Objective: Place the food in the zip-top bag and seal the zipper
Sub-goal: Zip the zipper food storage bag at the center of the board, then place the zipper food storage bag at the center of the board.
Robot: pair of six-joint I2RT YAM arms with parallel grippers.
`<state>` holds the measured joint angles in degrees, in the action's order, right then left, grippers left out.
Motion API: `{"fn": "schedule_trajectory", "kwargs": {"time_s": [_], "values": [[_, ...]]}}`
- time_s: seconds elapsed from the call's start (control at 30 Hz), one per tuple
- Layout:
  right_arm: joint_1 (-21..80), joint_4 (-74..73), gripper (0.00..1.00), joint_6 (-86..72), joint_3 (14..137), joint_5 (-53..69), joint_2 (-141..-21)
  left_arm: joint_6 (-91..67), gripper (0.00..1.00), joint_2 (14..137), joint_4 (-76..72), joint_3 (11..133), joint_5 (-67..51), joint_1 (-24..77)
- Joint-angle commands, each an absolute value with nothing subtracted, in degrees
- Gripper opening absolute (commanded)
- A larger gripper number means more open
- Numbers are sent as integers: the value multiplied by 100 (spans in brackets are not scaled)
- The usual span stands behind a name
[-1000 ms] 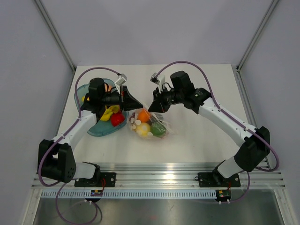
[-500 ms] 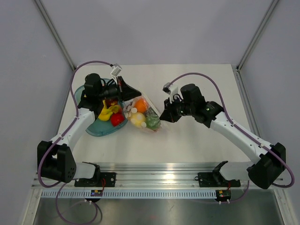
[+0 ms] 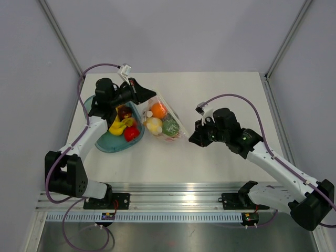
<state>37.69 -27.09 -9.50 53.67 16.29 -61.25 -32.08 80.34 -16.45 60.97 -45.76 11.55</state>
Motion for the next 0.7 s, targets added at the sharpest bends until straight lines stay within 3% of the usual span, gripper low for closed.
{"fn": "schedule_trajectory", "kwargs": {"time_s": [0.0, 0.2, 0.33, 0.53, 0.67], "values": [[3771, -3120, 0, -1169, 5159, 1459, -5889, -3305, 0, 7928, -2576, 6434, -3762, 993], [3771, -2935, 0, -1257, 5510, 758, -5897, -3436, 0, 8024, -2505, 6504, -3867, 1002], [3771, -3250, 0, -977, 6063, -1013, -6178, -3455, 0, 8384, -2172, 6837, -3893, 1142], [3499, -3419, 0, -327, 6529, -2423, -6293, -3472, 0, 9420, -2021, 7900, -3999, 1599], [2998, -3305, 0, 156, 6881, -2759, -6372, -3638, 0, 10483, -1934, 9305, -4437, 1889]]}}
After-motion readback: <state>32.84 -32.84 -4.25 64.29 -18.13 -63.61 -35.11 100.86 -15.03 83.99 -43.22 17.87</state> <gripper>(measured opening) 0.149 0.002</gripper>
